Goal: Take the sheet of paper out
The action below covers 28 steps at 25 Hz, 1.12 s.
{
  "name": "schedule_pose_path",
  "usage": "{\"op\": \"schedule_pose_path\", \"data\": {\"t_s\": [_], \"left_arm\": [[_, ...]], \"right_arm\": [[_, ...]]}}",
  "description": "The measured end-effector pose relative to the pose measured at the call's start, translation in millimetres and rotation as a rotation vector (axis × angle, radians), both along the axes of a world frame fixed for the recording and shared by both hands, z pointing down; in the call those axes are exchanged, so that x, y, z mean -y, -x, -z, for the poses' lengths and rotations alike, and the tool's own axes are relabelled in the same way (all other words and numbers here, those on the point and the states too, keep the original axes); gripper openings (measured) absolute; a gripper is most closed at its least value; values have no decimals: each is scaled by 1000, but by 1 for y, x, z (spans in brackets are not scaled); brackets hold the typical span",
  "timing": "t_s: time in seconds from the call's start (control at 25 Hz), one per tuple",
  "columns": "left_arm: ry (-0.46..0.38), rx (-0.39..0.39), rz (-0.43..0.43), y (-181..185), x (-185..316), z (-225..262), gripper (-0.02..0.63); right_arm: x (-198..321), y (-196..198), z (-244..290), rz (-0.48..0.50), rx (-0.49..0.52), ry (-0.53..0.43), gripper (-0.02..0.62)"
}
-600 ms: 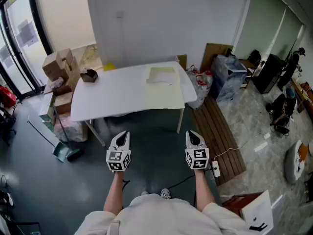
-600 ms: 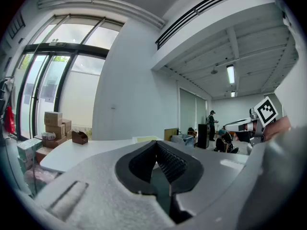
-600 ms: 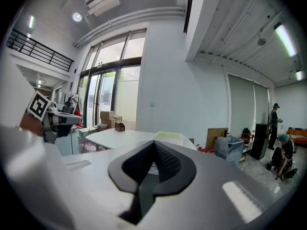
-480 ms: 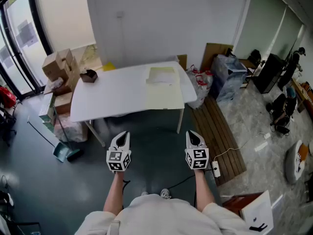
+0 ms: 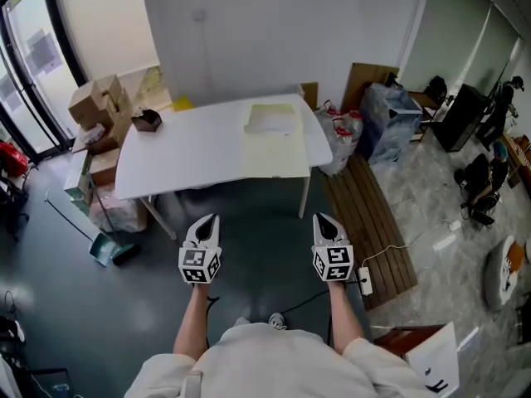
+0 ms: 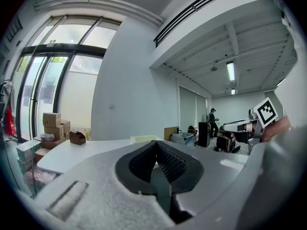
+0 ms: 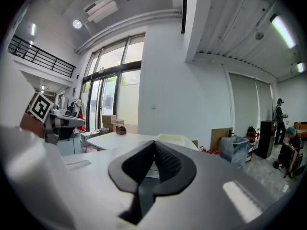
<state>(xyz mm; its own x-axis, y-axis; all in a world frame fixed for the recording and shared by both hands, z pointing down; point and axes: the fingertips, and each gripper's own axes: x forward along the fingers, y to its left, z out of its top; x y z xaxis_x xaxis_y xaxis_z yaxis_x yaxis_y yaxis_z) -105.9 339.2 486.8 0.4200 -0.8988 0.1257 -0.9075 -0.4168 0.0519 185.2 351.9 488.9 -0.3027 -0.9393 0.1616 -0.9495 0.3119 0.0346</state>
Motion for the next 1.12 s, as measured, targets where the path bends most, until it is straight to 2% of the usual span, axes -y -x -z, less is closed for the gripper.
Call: {"op": "schedule_pose_path", "data": {"t_s": [0.36, 0.68, 0.92, 1.12], "left_arm": [[23, -1, 15, -21, 4, -14, 6], [44, 0, 12, -28, 37, -29, 6], [60, -14, 0, -22, 87, -43, 6], [56, -23, -24, -17, 147, -45, 6]], "right_arm": [[13, -10, -14, 18, -11, -2, 2], [46, -12, -26, 33, -25, 22, 2], [92, -1, -35, 36, -49, 36, 2], [142, 9, -37, 20, -60, 39, 2]]}}
